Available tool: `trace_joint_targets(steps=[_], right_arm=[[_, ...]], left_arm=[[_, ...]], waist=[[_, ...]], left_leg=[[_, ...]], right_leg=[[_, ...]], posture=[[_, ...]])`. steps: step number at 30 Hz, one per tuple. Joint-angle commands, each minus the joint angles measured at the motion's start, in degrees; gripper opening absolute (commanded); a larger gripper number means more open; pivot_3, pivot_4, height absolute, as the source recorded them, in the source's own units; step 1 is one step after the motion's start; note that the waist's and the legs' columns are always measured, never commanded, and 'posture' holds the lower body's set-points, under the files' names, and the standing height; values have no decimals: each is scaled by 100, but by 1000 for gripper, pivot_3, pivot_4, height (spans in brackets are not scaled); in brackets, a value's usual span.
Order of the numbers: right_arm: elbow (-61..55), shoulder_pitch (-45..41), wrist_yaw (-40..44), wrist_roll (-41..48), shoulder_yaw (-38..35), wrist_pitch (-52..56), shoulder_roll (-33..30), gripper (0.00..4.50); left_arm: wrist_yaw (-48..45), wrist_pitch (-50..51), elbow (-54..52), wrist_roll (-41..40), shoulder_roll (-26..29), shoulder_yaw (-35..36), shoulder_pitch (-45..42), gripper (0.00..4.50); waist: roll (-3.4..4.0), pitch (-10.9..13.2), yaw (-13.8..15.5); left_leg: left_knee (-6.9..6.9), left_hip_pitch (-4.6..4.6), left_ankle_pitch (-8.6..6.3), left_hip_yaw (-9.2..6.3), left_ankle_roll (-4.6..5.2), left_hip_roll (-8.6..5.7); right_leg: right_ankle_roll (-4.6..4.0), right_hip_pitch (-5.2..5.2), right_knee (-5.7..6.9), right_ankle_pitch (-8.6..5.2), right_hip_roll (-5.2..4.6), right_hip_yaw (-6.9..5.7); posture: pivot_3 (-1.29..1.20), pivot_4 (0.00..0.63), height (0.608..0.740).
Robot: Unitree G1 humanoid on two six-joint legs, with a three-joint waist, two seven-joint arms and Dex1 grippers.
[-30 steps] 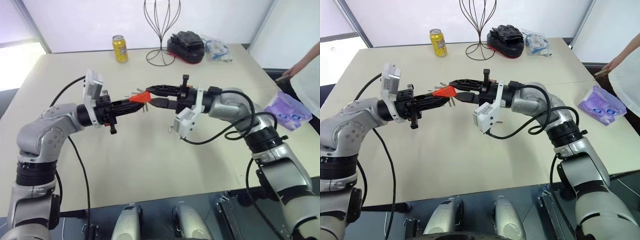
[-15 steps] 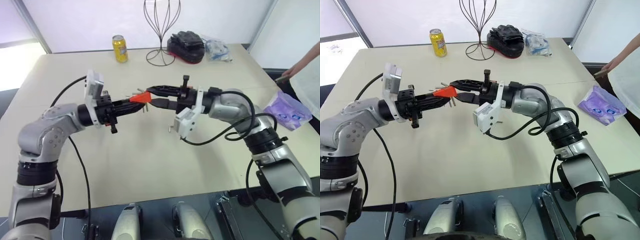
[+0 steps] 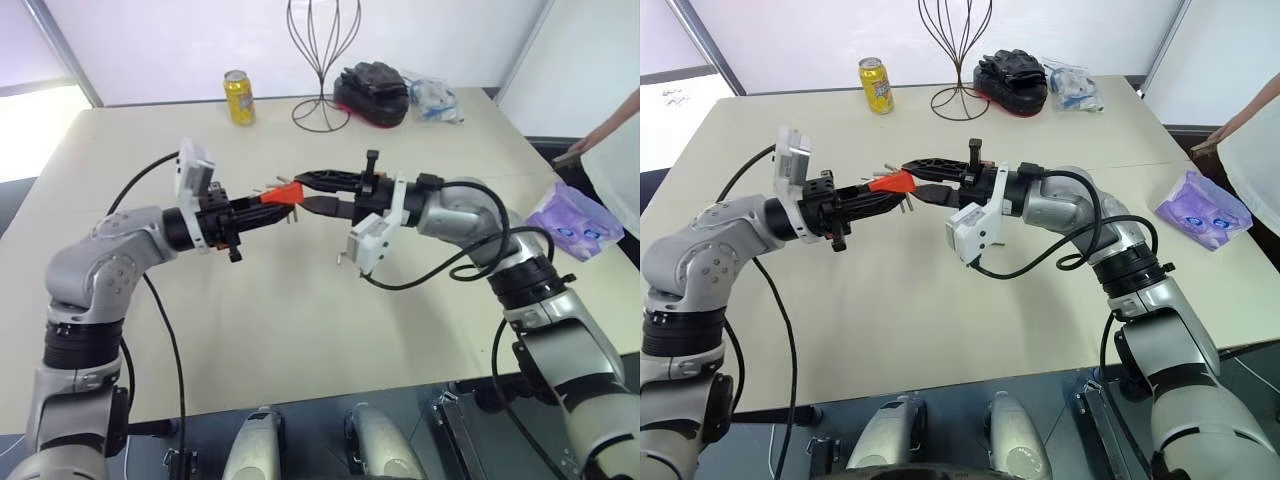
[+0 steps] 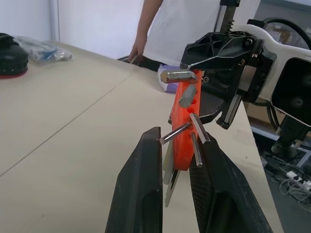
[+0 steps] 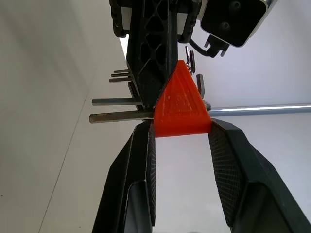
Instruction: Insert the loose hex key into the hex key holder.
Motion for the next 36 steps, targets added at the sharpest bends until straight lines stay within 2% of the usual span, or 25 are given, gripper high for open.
trace_joint_targets(steps=[1, 6, 10, 13, 15, 36], right_arm=[[-289, -19, 23, 190, -96, -35, 41, 1013], [-294, -25, 39, 217, -100, 1, 51, 1013], [-293, -28, 46, 232, -106, 30, 59, 1013], [-290, -38, 56, 234, -116, 47, 72, 1013], [-292, -42, 63, 234, -126, 56, 78, 1013], [-252, -83, 124, 273, -137, 84, 89, 1013]], left_arm=[[107, -25, -122, -67, 4, 140, -126, 777], [134, -145, -153, 49, 9, 97, -110, 777], [233, 150, -113, -98, 39, 128, -142, 777], [170, 19, -142, 37, 87, 56, -115, 1667], [152, -35, -151, 84, 97, 31, -108, 2602], [163, -138, -90, -173, -175, 297, -220, 2602]], waist=[[0, 0, 0], [0, 0, -1], [0, 0, 0], [0, 0, -1], [0, 0, -1], [0, 0, 0]], left_leg=[[0, 0, 0, 0, 0, 0], [0, 0, 0, 0, 0, 0], [0, 0, 0, 0, 0, 0], [0, 0, 0, 0, 0, 0], [0, 0, 0, 0, 0, 0], [0, 0, 0, 0, 0, 0]], right_leg=[[0, 0, 0, 0, 0, 0], [0, 0, 0, 0, 0, 0], [0, 0, 0, 0, 0, 0], [0, 0, 0, 0, 0, 0], [0, 0, 0, 0, 0, 0], [0, 0, 1, 0, 0, 0]], posture=[[0, 150, 740], [0, 150, 740], [0, 150, 740], [0, 150, 740], [0, 150, 740], [0, 150, 740]])
